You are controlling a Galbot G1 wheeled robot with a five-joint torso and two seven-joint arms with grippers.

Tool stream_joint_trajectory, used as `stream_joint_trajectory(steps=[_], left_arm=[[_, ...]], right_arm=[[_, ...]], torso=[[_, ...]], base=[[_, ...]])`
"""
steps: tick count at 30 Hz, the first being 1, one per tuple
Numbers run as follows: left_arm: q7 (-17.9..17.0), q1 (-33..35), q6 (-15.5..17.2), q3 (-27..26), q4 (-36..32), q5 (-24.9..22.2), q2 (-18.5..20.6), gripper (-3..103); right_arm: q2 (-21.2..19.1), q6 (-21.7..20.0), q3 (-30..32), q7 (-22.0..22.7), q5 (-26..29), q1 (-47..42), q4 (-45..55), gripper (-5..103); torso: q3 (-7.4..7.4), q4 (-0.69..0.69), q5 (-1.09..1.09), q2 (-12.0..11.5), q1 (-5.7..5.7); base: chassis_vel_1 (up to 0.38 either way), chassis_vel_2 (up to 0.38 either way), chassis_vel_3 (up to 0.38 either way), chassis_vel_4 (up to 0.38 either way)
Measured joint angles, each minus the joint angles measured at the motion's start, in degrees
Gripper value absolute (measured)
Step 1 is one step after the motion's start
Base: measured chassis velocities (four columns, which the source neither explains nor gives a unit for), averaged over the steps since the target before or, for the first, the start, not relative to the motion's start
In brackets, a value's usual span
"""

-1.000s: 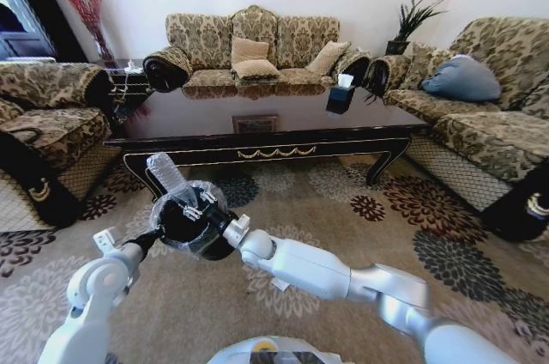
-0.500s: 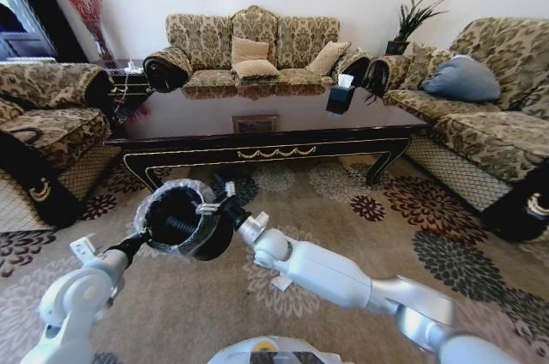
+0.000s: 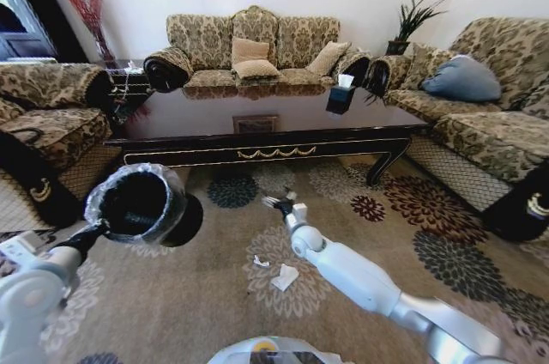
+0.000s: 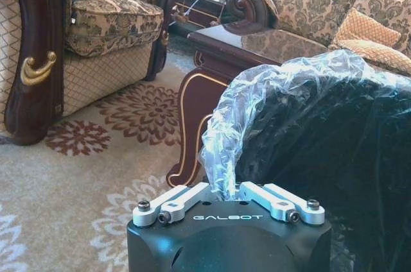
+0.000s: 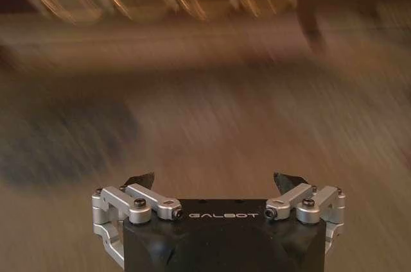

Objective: Move to the front of the table and pick up the trash from the floor, then place it into the trash bin.

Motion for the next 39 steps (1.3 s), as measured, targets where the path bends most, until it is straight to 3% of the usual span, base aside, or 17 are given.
stream_joint_trajectory(steps=[1, 3, 5, 8, 12, 20, 27, 39], left_arm=[[0.0, -0.4, 0.0, 0.9, 0.2, 0.0, 0.4, 2], [0.0, -0.5, 0.1, 1.5, 0.1, 0.2, 0.4, 2], [0.1, -0.4, 0.1, 1.6, 0.1, 0.2, 0.3, 2], [0.1, 0.0, 0.1, 1.9, -0.6, 1.1, -0.3, 2], [0.4, 0.1, 0.2, 2.1, -1.0, 1.3, -0.7, 2], [0.9, 0.2, 0.2, 2.0, -1.0, 1.3, -0.4, 2], [0.9, 0.1, 0.3, 2.8, -1.1, 1.7, -0.2, 2], [0.9, 0.7, 0.4, 2.9, -1.1, 2.6, -0.7, 2]], right_arm=[[1.7, -5.8, 2.0, 8.6, 8.5, -1.5, 2.2, 100], [4.7, -10.7, 4.1, 16.6, 17.3, -2.9, 4.5, 100], [5.3, -11.2, 4.3, 17.6, 18.3, -3.1, 4.8, 100], [9.0, -13.3, 5.1, 23.6, 23.8, -4.0, 5.4, 100], [11.5, -13.3, 6.5, 26.6, 26.2, -5.5, 4.2, 100], [14.9, -11.7, 11.7, 25.9, 23.8, -10.5, -2.2, 100], [17.7, -7.9, 16.5, 22.1, 19.4, -12.0, -9.2, 100], [20.6, -7.1, 20.5, 20.0, 19.3, -12.4, -12.3, 100]], torso=[[0.00, -0.01, 0.00, 0.0, 0.00], [0.00, -0.02, -0.02, 0.0, 0.00], [0.00, -0.02, -0.02, 0.0, 0.00], [0.00, 0.01, -0.02, 0.0, 0.00], [0.00, 0.00, -0.02, 0.0, 0.00], [0.00, -0.01, -0.01, 0.0, 0.00], [0.00, -0.01, -0.01, 0.0, 0.00], [0.00, 0.00, -0.01, 0.0, 0.00]], base=[[0.000, 0.000, 0.000, 0.000], [0.000, 0.000, 0.000, 0.000], [0.000, 0.000, 0.000, 0.000], [0.000, 0.000, 0.000, 0.000], [0.000, 0.000, 0.000, 0.000], [0.000, 0.000, 0.000, 0.000], [0.000, 0.000, 0.000, 0.000], [0.000, 0.000, 0.000, 0.000]])
